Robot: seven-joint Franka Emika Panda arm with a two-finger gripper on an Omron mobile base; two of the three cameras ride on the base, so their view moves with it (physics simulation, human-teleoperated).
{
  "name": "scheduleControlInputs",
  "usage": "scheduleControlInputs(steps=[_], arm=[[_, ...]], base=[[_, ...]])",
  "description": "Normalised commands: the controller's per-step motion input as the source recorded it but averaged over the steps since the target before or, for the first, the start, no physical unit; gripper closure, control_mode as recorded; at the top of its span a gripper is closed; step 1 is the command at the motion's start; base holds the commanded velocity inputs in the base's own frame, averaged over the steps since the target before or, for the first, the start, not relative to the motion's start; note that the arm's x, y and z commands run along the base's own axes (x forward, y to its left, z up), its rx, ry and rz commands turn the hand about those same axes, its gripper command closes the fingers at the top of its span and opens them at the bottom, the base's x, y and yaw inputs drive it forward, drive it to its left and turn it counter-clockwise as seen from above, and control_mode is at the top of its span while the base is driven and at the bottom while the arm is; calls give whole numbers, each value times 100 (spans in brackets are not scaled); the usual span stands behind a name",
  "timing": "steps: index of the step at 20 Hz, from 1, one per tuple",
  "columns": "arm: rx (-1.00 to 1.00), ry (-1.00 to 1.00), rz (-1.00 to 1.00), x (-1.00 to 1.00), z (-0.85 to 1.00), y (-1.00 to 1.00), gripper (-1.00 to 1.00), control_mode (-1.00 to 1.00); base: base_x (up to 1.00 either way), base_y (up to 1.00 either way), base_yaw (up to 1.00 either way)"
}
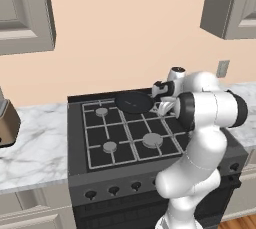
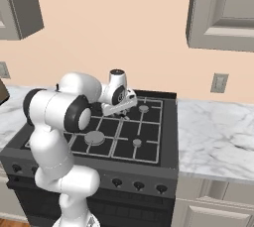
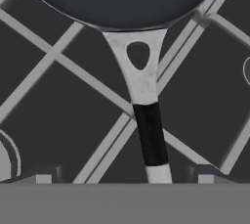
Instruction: Move the pot and pan from the stove into the sink.
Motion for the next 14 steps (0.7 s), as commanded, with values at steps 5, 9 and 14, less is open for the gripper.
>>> scheduleControlInputs(steps=[5, 9, 14], arm=[[1, 0, 2, 28, -13, -14, -100, -100], [0, 0, 0, 0, 0, 0, -100, -100], [0, 6, 0, 17, -15, 0, -100, -100]], base=[[0, 0, 0], [0, 0, 0], [0, 0, 0]])
